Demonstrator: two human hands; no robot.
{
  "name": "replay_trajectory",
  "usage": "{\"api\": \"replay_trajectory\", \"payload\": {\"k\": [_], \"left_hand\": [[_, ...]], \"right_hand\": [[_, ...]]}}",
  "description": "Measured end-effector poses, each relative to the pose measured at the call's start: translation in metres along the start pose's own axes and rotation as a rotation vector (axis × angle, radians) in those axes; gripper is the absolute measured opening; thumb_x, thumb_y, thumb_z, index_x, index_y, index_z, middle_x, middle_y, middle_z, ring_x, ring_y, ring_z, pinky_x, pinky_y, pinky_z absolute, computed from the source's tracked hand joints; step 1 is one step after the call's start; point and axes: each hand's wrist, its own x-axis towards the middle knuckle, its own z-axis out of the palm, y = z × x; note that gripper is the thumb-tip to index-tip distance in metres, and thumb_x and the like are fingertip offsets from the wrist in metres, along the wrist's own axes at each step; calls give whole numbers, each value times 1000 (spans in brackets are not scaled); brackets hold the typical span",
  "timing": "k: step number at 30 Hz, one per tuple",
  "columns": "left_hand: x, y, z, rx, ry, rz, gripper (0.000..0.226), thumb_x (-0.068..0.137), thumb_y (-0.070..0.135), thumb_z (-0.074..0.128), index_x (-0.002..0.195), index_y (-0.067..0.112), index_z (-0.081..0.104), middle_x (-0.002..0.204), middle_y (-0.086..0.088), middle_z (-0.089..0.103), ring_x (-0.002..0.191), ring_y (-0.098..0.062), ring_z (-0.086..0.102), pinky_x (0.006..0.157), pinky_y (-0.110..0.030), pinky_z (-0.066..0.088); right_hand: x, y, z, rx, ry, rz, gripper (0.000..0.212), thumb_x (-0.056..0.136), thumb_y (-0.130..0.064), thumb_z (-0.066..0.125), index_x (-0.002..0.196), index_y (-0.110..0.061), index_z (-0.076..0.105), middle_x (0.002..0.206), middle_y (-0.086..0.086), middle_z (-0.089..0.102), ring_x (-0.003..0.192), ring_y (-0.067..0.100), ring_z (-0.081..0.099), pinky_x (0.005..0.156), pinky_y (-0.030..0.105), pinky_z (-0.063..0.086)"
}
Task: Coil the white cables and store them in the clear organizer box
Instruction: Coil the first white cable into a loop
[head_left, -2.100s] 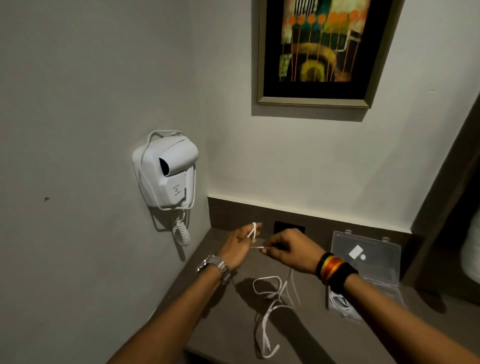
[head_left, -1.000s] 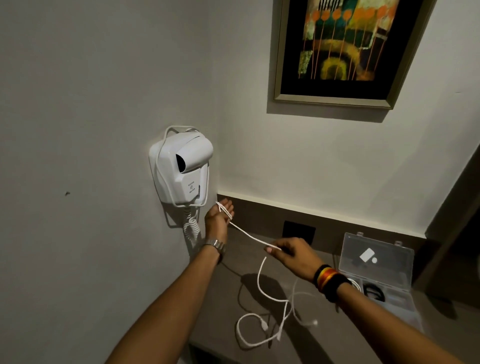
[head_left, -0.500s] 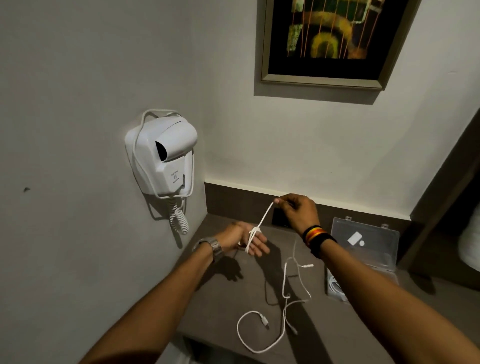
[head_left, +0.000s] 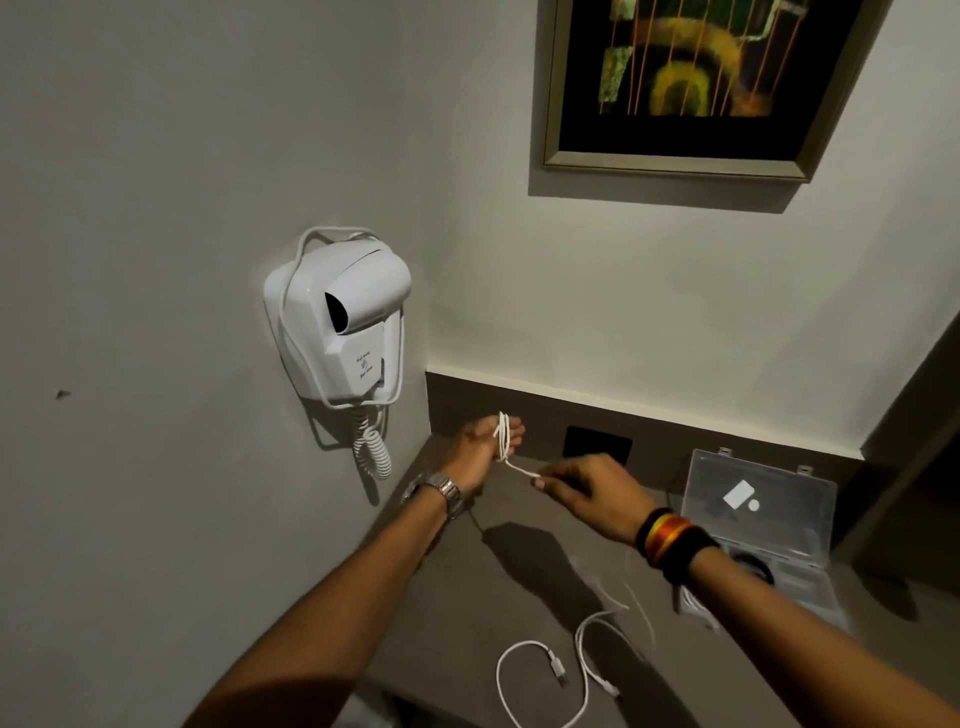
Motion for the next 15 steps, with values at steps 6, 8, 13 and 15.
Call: {"api": "replay_trajectory", "payload": {"k": [6, 8, 13, 15], "left_hand": [[-17, -17, 25, 586, -195, 188, 37, 99, 38, 36, 111, 27, 69, 109, -1, 75, 98, -18, 69, 89, -38, 52], [-16, -10, 34, 259, -264, 45, 40, 102, 15, 31, 122, 0, 63, 117, -25, 69, 95, -31, 70, 92, -42, 54], [-25, 8, 24, -364, -342, 41, 55, 80, -11, 23, 123, -14, 57, 114, -32, 67, 92, -33, 71, 86, -35, 58], [-25, 12, 18, -639, -288, 67, 53, 81, -9, 24, 122, -15, 57, 120, -28, 66, 97, -33, 70, 89, -34, 58]], "right_hand": [[25, -2, -60, -67, 108, -61, 18, 88, -38, 77, 79, -23, 76, 66, -12, 69, 60, 4, 64, 57, 25, 50], [32, 6, -66, 93, 177, -2, 17, 79, -38, 85, 77, -23, 78, 72, -11, 76, 69, 4, 71, 64, 21, 57], [34, 30, -47, 480, 297, 119, 10, 90, -25, 78, 85, -16, 80, 84, 13, 79, 77, 18, 71, 79, 37, 57], [27, 35, -27, 479, 241, 156, 14, 96, -26, 71, 95, -16, 81, 85, 19, 78, 74, 14, 65, 77, 36, 54]]}}
